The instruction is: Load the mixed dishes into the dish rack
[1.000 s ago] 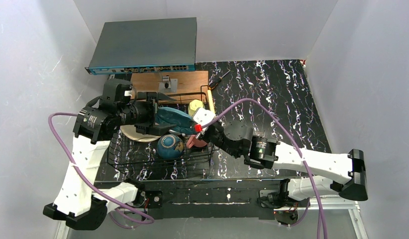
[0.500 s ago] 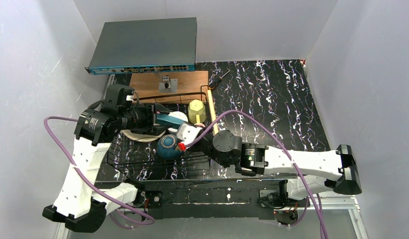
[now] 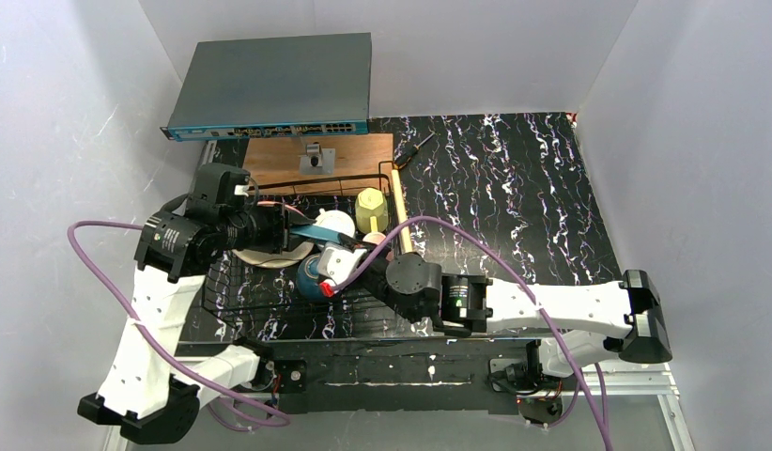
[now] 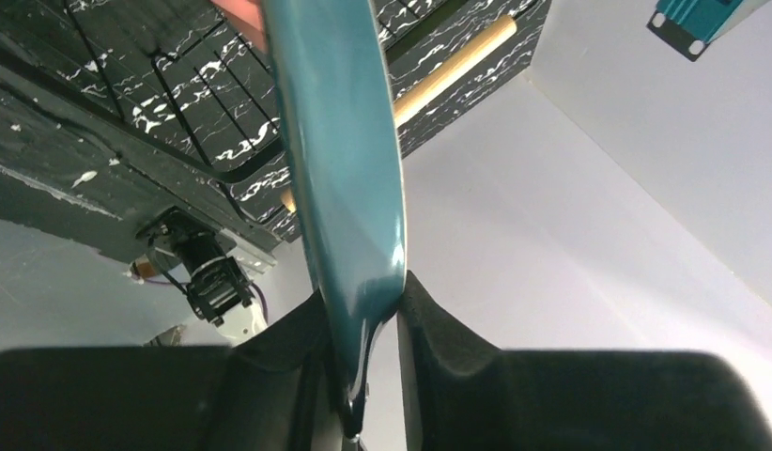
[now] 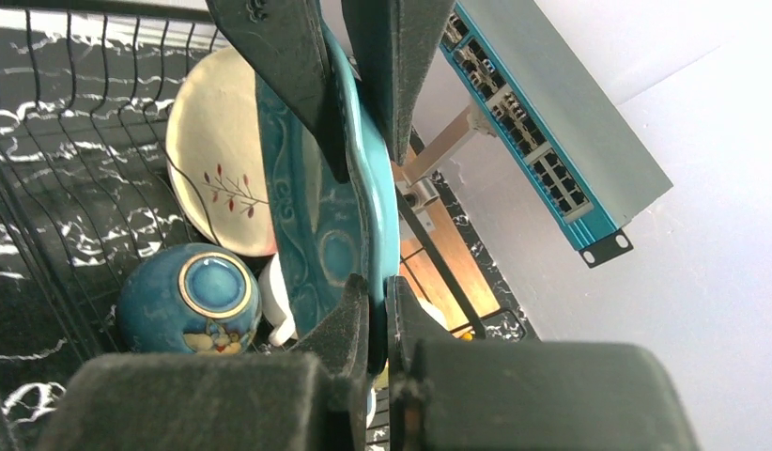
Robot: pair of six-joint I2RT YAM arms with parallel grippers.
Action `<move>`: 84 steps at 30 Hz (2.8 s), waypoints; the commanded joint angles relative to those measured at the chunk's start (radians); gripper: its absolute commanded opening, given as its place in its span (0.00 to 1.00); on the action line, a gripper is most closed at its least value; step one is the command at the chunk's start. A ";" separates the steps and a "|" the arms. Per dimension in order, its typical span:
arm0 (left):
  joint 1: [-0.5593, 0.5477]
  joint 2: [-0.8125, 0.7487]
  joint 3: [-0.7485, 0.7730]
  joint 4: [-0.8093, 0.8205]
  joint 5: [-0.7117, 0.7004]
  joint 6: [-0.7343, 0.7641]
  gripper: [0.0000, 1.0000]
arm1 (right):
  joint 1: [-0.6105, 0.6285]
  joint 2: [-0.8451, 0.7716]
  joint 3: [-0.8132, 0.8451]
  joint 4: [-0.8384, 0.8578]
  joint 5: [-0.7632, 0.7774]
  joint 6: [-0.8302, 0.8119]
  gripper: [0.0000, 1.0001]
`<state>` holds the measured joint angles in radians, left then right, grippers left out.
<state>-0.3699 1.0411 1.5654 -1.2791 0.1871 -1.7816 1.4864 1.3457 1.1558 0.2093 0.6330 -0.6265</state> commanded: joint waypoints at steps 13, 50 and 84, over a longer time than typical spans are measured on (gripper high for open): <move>-0.003 0.023 0.143 -0.151 -0.257 0.215 0.00 | 0.008 -0.035 0.130 0.231 0.074 0.016 0.74; 0.344 0.010 -0.218 0.146 -0.140 0.163 0.00 | -0.343 -0.766 -0.593 -0.448 0.282 0.974 0.98; 0.510 0.014 -0.448 0.394 -0.106 0.215 0.00 | -0.435 -0.855 -0.697 -0.501 0.221 1.036 0.98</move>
<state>0.1337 1.0832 1.1099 -0.9647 0.0853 -1.5700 1.0577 0.4853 0.4595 -0.3232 0.8502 0.3946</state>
